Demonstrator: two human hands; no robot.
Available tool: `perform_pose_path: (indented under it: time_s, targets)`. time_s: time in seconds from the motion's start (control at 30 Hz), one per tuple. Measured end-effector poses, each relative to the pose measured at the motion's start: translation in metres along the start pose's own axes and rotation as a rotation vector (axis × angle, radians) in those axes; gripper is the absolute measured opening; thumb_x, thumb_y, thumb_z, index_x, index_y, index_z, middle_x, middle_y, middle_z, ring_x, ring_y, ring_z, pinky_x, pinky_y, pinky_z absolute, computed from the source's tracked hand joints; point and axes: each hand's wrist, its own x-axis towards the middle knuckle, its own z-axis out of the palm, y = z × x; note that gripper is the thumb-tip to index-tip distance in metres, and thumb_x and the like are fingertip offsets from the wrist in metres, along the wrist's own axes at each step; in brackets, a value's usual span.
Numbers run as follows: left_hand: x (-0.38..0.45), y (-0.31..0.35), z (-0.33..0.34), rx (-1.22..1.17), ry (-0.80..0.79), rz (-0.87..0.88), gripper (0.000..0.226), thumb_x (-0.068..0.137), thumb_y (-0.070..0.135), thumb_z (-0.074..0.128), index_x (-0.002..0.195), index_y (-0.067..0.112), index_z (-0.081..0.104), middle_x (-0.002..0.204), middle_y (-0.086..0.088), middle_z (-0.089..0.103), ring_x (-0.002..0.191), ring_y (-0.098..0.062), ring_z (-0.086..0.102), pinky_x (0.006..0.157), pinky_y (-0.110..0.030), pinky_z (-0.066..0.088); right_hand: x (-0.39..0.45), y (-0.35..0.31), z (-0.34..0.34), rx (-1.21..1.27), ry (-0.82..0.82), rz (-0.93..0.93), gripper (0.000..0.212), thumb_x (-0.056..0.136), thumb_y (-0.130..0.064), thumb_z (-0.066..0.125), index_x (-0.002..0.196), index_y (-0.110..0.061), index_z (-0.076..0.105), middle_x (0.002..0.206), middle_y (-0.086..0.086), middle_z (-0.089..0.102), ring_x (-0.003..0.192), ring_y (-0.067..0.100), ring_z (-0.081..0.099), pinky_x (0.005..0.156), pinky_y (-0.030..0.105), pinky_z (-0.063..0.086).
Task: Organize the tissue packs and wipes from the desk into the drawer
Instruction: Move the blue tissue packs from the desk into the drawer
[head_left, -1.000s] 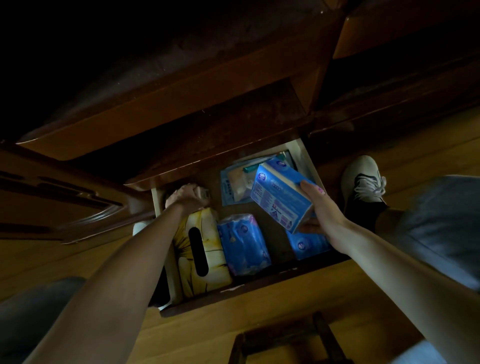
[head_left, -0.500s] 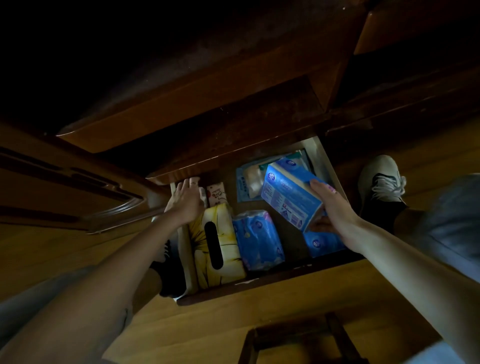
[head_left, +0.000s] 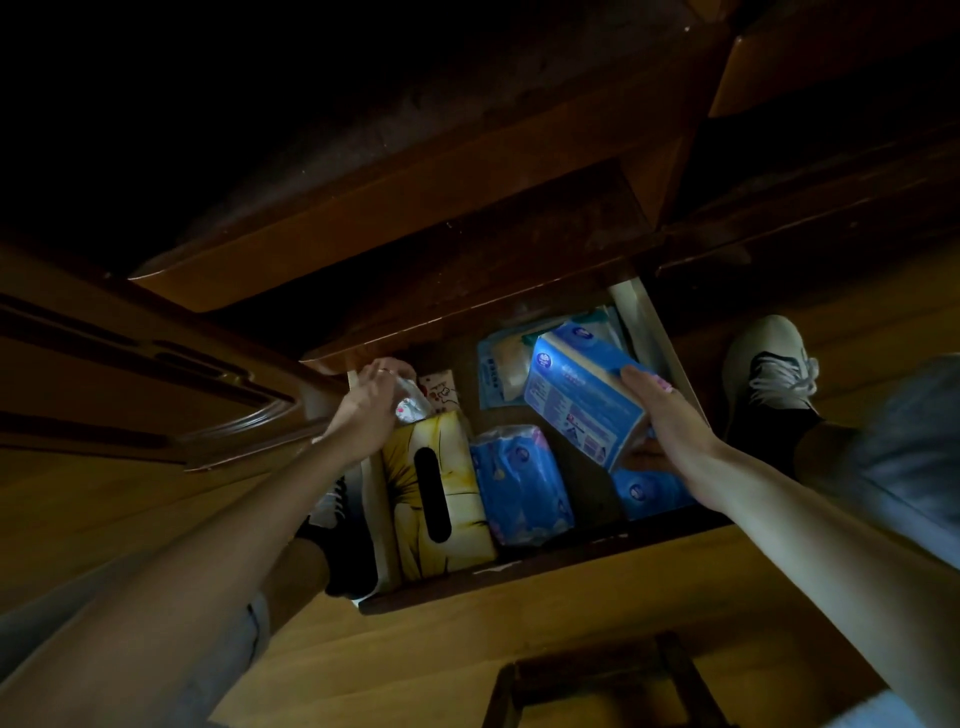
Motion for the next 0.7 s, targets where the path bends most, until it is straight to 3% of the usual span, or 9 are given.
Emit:
perform_pose_path:
  time_s: [0.07, 0.13, 0.23, 0.33, 0.4, 0.53, 0.6, 0.7]
  targets:
    - [-0.002, 0.012, 0.015, 0.070, 0.027, 0.111, 0.068, 0.076, -0.025, 0.050, 0.135, 0.010, 0.052, 0.137, -0.008, 0.052, 0.131, -0.025, 0.046, 0.102, -0.032, 0.041, 0.000, 0.001, 0.000, -0.009, 0.007, -0.001, 0.055, 0.087, -0.072, 0.057, 0.123, -0.031, 0.061, 0.100, 0.006, 0.076, 0.088, 0.024, 0.076, 0.070, 0.038, 0.059]
    - [0.006, 0.021, 0.025, 0.024, 0.059, 0.027, 0.073, 0.081, -0.022, 0.052, 0.143, 0.016, 0.047, 0.145, -0.005, 0.049, 0.133, -0.023, 0.047, 0.097, -0.032, 0.046, -0.001, 0.002, -0.001, -0.023, 0.003, -0.006, 0.055, 0.087, -0.072, 0.057, 0.122, -0.030, 0.061, 0.095, 0.004, 0.078, 0.083, 0.022, 0.077, 0.068, 0.037, 0.059]
    - [0.022, 0.027, 0.035, -0.092, 0.027, -0.119, 0.059, 0.096, -0.005, 0.052, 0.149, 0.020, 0.042, 0.151, -0.003, 0.046, 0.132, -0.021, 0.051, 0.095, -0.031, 0.049, -0.002, 0.004, -0.001, -0.041, -0.003, -0.011, 0.056, 0.087, -0.072, 0.057, 0.124, -0.030, 0.058, 0.096, 0.004, 0.077, 0.082, 0.022, 0.077, 0.072, 0.039, 0.060]
    - [0.032, 0.026, 0.045, -0.026, -0.065, -0.051, 0.032, 0.105, 0.018, 0.046, 0.135, 0.022, 0.055, 0.137, -0.007, 0.057, 0.127, -0.023, 0.053, 0.096, -0.034, 0.044, -0.001, 0.006, 0.000, -0.067, -0.008, -0.021, 0.050, 0.086, -0.074, 0.054, 0.115, -0.034, 0.059, 0.080, -0.001, 0.078, 0.071, 0.018, 0.077, 0.078, 0.044, 0.060]
    - [0.038, 0.027, 0.046, 0.002, -0.049, -0.044, 0.031, 0.107, 0.031, 0.038, 0.127, 0.025, 0.061, 0.128, -0.007, 0.064, 0.119, -0.026, 0.058, 0.088, -0.033, 0.042, -0.001, 0.005, 0.000, -0.067, 0.006, -0.009, 0.052, 0.084, -0.075, 0.054, 0.114, -0.033, 0.059, 0.076, -0.004, 0.077, 0.069, 0.016, 0.076, 0.078, 0.044, 0.060]
    - [0.047, 0.020, 0.045, 0.062, -0.045, -0.206, 0.043, 0.108, 0.038, 0.031, 0.144, 0.029, 0.051, 0.144, -0.006, 0.057, 0.134, -0.031, 0.045, 0.107, -0.046, 0.032, -0.002, 0.003, 0.001, -0.082, -0.027, -0.016, 0.061, 0.081, -0.078, 0.055, 0.123, -0.034, 0.060, 0.084, -0.005, 0.078, 0.074, 0.015, 0.077, 0.071, 0.039, 0.058]
    - [0.048, 0.015, 0.048, 0.048, -0.079, -0.255, 0.042, 0.107, 0.042, 0.034, 0.140, 0.027, 0.053, 0.139, -0.009, 0.058, 0.128, -0.032, 0.050, 0.104, -0.045, 0.039, -0.004, 0.002, 0.002, -0.110, -0.038, -0.010, 0.078, 0.076, -0.082, 0.055, 0.133, -0.030, 0.055, 0.092, 0.003, 0.078, 0.081, 0.021, 0.077, 0.075, 0.042, 0.060]
    - [0.044, 0.015, 0.050, 0.006, -0.068, -0.258, 0.036, 0.106, 0.039, 0.041, 0.130, 0.016, 0.054, 0.128, -0.011, 0.059, 0.116, -0.031, 0.057, 0.095, -0.044, 0.047, -0.002, 0.005, 0.002, -0.109, -0.033, 0.029, 0.085, 0.084, -0.077, 0.056, 0.146, -0.021, 0.046, 0.101, 0.013, 0.074, 0.084, 0.028, 0.075, 0.078, 0.044, 0.060]
